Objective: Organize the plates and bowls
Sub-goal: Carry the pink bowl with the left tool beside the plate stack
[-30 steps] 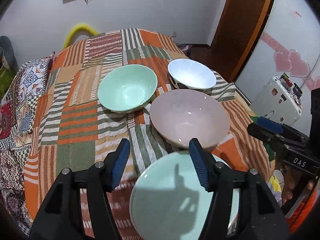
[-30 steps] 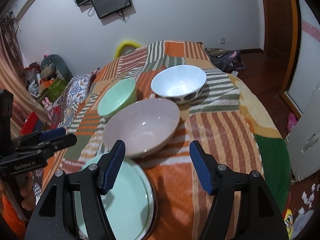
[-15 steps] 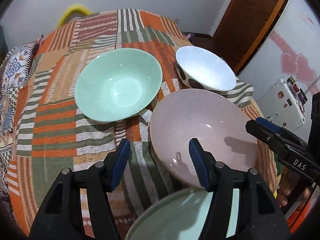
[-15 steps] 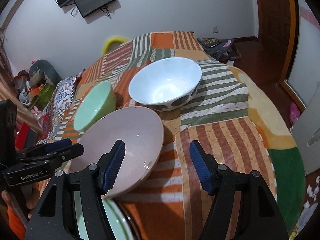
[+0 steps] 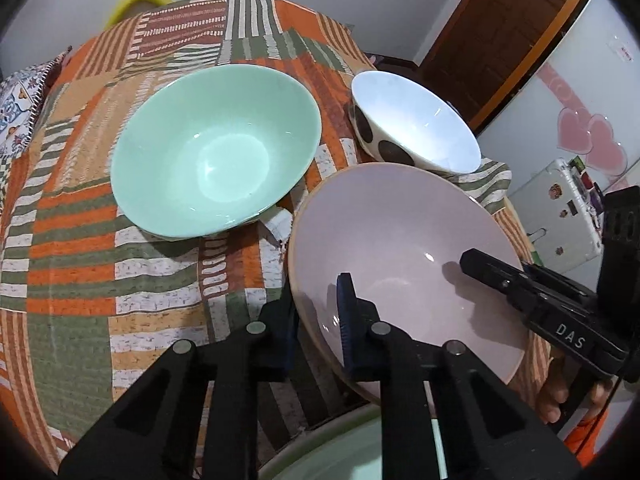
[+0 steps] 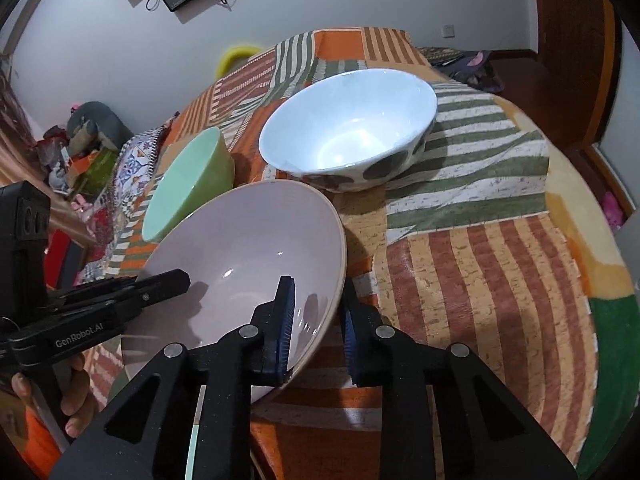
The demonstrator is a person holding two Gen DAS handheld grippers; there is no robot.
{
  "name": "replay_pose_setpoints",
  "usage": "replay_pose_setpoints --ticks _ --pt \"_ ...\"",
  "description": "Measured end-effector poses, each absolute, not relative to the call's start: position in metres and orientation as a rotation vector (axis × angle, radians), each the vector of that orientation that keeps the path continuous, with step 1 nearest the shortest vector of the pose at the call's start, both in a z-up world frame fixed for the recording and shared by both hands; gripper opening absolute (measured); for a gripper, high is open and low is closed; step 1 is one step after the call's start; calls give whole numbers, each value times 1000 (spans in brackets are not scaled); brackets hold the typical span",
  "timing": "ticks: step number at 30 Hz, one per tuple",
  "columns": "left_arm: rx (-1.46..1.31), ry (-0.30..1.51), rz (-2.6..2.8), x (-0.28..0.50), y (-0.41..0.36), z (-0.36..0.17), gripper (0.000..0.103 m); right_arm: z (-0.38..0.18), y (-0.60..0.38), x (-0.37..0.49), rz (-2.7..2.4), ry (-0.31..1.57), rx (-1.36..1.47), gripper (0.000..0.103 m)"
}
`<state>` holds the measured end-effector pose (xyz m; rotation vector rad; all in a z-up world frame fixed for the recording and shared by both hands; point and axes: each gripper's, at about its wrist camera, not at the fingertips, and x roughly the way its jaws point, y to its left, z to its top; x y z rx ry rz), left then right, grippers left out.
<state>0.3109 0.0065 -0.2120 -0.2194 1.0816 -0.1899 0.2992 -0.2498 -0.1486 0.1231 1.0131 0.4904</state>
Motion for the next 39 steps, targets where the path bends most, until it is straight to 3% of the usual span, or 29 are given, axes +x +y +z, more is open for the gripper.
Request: replay_pose_setpoints --ticks 39 --pt "-181 890 -109 189 28 -109 17 -76 -224 228 598 833 75 18"
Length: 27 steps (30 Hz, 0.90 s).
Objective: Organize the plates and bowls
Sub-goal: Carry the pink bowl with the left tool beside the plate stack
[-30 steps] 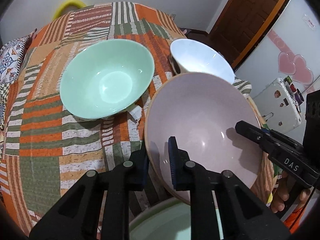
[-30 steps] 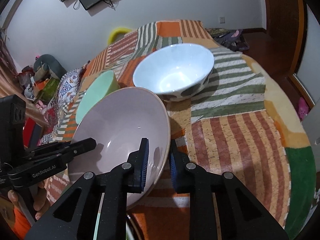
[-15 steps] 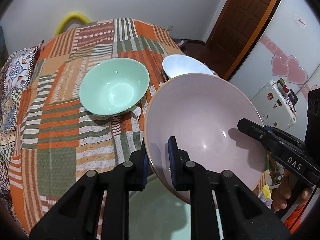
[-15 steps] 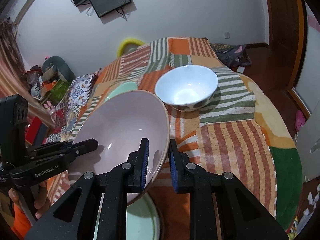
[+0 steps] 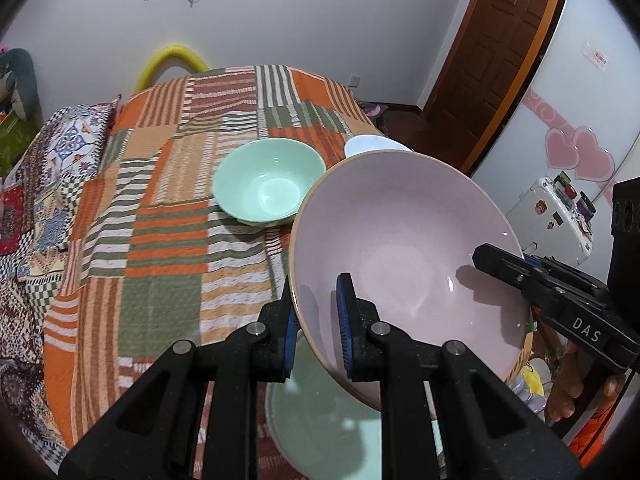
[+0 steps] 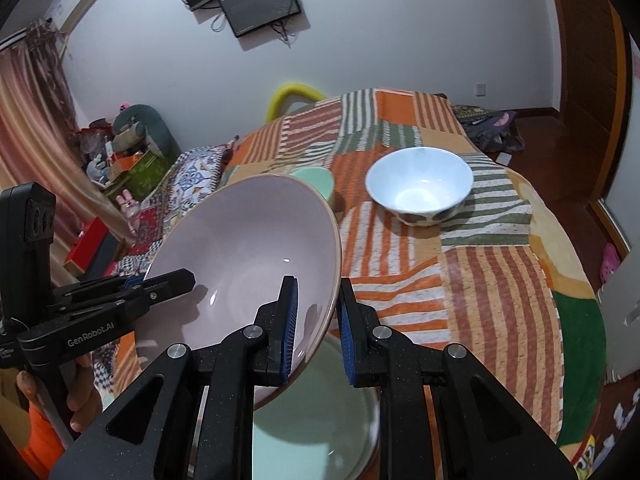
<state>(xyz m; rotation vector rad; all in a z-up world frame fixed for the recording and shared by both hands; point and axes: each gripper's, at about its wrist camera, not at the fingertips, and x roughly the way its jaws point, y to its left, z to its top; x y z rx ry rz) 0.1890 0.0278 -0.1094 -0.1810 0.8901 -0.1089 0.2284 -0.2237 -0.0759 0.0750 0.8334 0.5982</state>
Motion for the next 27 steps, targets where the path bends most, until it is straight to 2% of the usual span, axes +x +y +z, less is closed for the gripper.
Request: replay_pose_setpoints --ticks 15,27 --pt "-182 830 -13 125 66 -93 17 -70 -183 193 693 813 34 18" --pt "-200 820 60 82 104 -100 17 -76 -137 171 763 835 -26 18"
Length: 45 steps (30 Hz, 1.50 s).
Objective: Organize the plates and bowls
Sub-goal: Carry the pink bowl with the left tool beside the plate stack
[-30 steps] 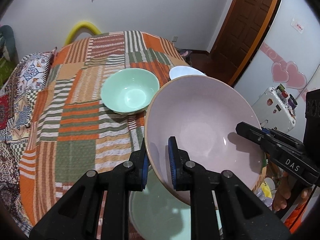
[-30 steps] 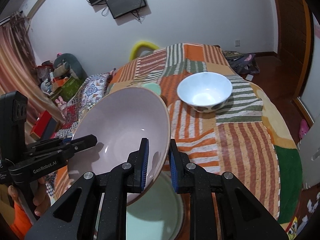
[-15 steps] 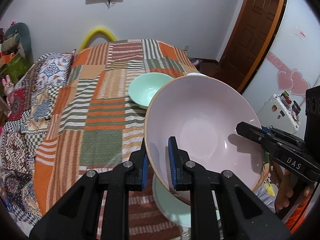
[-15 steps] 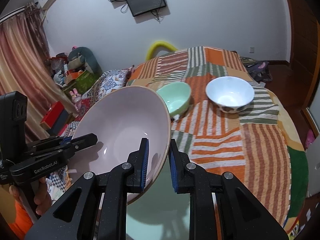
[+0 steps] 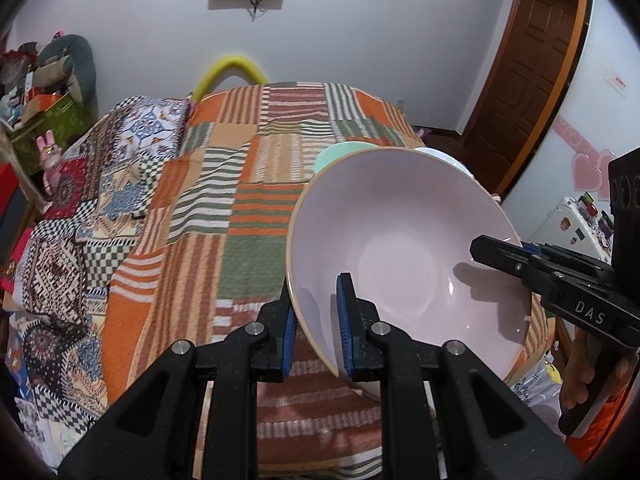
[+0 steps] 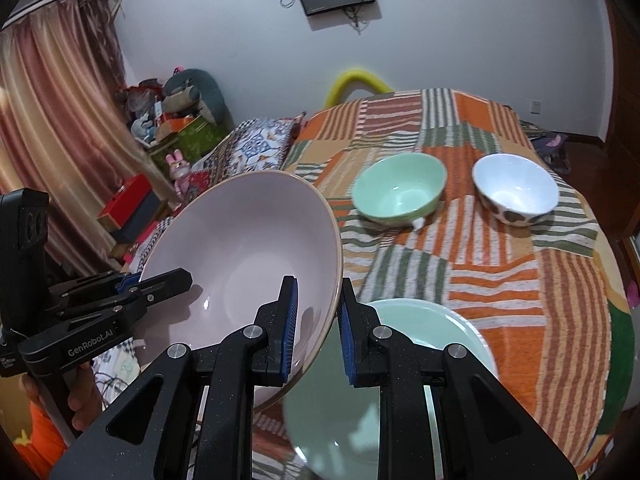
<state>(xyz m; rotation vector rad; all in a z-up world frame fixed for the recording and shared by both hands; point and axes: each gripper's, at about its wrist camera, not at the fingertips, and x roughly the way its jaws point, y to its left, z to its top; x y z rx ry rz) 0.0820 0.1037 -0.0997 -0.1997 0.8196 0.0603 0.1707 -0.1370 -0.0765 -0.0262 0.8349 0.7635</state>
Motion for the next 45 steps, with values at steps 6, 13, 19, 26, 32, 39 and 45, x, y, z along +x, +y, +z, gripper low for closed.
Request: replay_pose_setpoints --ticks 6,13,19,26,32,39,45 --pt "-240 820 96 67 128 -109 17 -85 -114 163 795 863 -59 18" --pt "-295 831 133 57 152 -126 17 -98 -90 157 821 910 -103 18" --pt "-321 853 151 51 166 -142 17 -113 -75 153 831 958 -131 18" --pt "-356 904 169 47 180 -167 17 -133 -59 152 843 1029 -162 18" --pt "-389 956 176 45 184 -191 17 -150 -51 152 838 1079 -191 18" --pt "-437 1008 162 47 188 -214 17 -166 -46 156 823 1127 -214 18" --pt "-431 1029 158 50 187 -224 17 -173 -48 159 816 1144 -221 18"
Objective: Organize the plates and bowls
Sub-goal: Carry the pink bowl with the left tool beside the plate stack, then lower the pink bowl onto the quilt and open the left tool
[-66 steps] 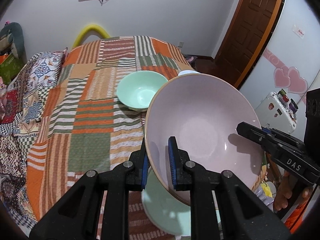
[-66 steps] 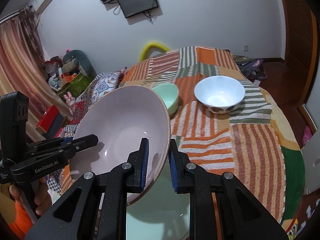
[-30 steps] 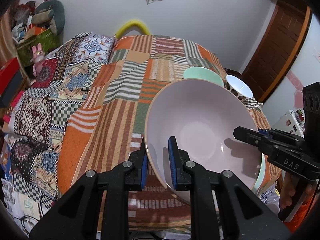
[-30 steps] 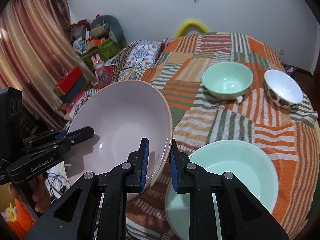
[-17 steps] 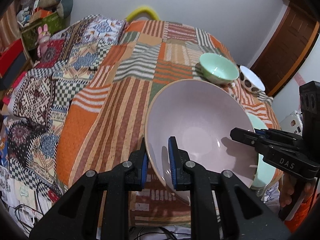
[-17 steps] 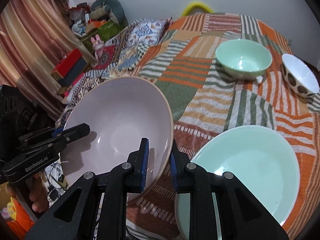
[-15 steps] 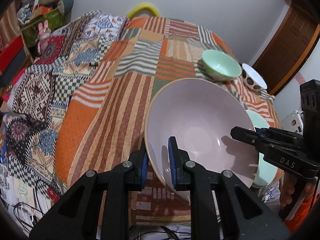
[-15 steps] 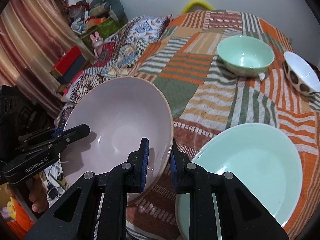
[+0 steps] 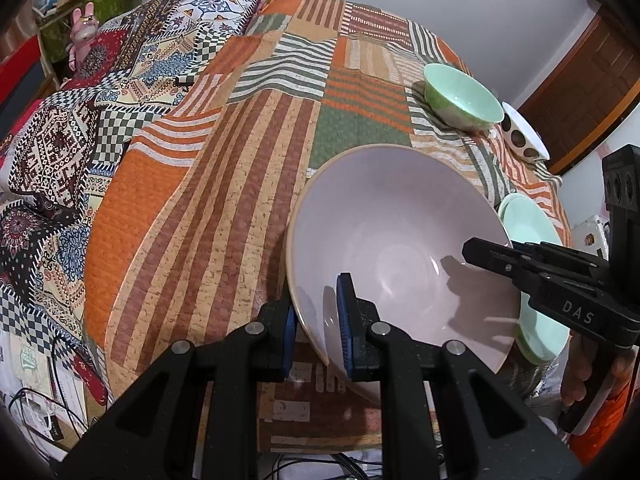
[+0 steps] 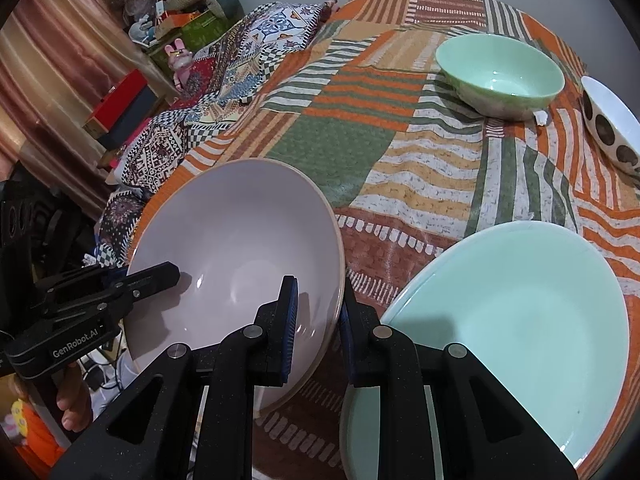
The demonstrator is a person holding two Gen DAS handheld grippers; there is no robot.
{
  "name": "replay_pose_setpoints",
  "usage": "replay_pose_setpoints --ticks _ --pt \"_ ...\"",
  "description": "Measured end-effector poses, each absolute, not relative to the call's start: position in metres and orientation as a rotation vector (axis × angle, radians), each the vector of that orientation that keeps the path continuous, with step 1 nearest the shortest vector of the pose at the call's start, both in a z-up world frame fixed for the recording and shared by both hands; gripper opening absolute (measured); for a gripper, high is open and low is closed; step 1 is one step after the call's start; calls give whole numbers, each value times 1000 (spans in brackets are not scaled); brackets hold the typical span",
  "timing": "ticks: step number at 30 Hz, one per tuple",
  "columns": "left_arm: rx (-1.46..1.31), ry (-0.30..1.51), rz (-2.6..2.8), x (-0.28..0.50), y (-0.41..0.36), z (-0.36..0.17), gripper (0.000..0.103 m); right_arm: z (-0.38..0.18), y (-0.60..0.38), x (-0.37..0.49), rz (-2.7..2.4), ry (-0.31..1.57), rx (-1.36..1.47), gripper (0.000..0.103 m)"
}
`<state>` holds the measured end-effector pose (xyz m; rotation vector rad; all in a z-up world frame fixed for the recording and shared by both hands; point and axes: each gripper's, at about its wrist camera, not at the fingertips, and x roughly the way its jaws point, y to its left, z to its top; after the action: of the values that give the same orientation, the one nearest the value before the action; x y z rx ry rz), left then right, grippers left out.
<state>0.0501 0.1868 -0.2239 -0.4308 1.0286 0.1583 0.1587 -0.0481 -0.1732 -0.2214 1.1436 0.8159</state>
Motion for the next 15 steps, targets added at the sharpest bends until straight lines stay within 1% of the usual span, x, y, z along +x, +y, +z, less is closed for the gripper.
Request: replay_pose_setpoints --ticks 7,15 --pt "-430 1029 158 52 187 -225 17 -175 -48 159 820 1141 -232 20" --pt "-421 1044 170 52 186 -224 18 -176 -49 160 833 1153 -227 21"
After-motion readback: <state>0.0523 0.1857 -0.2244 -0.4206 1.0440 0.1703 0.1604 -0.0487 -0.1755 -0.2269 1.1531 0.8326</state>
